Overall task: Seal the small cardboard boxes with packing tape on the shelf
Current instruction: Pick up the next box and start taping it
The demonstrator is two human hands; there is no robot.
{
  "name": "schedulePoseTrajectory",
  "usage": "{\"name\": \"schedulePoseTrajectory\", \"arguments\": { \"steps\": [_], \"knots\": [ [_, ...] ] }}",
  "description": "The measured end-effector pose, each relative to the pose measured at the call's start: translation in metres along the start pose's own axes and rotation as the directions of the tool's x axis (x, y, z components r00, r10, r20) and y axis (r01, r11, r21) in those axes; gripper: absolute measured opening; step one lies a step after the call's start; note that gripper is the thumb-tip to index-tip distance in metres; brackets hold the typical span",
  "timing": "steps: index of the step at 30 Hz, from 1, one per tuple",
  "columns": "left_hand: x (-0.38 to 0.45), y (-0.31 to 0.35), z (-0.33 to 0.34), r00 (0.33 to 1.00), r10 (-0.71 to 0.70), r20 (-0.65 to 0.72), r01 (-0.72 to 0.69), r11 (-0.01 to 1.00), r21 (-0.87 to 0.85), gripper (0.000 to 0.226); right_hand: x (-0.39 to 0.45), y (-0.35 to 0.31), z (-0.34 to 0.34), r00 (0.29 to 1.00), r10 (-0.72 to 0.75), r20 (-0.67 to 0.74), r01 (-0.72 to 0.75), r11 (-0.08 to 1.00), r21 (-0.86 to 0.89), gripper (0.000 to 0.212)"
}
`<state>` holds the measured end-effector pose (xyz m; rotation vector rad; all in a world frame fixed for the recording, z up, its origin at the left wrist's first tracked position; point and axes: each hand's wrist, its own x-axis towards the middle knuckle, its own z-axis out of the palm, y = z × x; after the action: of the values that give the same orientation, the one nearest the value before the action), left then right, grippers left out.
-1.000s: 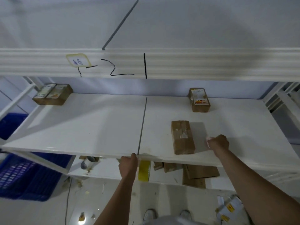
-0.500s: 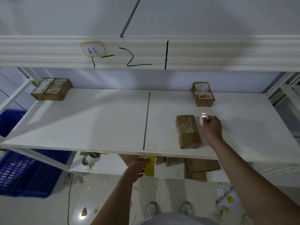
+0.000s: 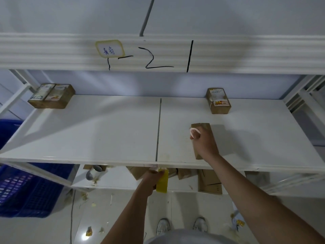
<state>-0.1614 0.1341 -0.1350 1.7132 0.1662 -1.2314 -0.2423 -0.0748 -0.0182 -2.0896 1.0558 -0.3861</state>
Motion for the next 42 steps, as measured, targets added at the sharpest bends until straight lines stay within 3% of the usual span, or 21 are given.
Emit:
{"name": "schedulePoseTrajectory", "arguments": {
  "steps": [6, 13, 23, 28, 30, 32, 35, 42],
  "knots": [
    [-0.013, -0.001, -0.004, 0.999, -0.016, 0.033, 0.018, 0.997, -0.071, 0.026, -0.017, -0.011, 0.021, 0.988, -0.079, 0.133, 0.074, 0.996, 0.043, 0.025],
    [-0.027, -0.004, -0.003, 0.998, 0.003, 0.063, 0.002, 0.997, -0.071, 0.023, -0.040, -0.009, 0.047, 0.959, -0.052, 0.280, 0.049, 0.999, 0.020, 0.027],
    [-0.032, -0.010, -0.004, 0.998, 0.008, 0.063, -0.008, 1.000, -0.003, 0.035, -0.060, 0.001, 0.059, 0.941, -0.039, 0.337, 0.048, 0.999, -0.016, 0.021],
    [-0.037, -0.019, 0.006, 0.997, -0.078, -0.028, 0.082, 0.985, 0.152, 0.038, -0.063, 0.003, 0.061, 0.937, -0.029, 0.347, 0.049, 0.998, -0.050, 0.024],
    [-0.036, -0.017, 0.007, 1.000, -0.012, 0.002, 0.011, 0.987, 0.157, 0.036, -0.063, 0.003, 0.062, 0.942, -0.023, 0.334, 0.045, 0.997, -0.058, 0.024],
    [-0.033, -0.011, 0.003, 0.995, 0.054, 0.081, -0.063, 0.992, 0.109, 0.030, -0.064, 0.003, 0.062, 0.940, -0.018, 0.340, 0.046, 0.996, -0.074, 0.023],
    [-0.035, -0.005, -0.003, 0.986, 0.063, 0.151, -0.063, 0.998, -0.006, 0.013, -0.066, 0.004, 0.063, 0.942, -0.010, 0.337, 0.038, 0.996, -0.075, 0.024],
    [-0.033, -0.029, -0.012, 0.987, 0.006, 0.160, 0.002, 0.999, -0.051, 0.029, -0.068, 0.001, 0.065, 0.940, -0.032, 0.340, 0.057, 0.996, -0.063, 0.023]
  ]
}}
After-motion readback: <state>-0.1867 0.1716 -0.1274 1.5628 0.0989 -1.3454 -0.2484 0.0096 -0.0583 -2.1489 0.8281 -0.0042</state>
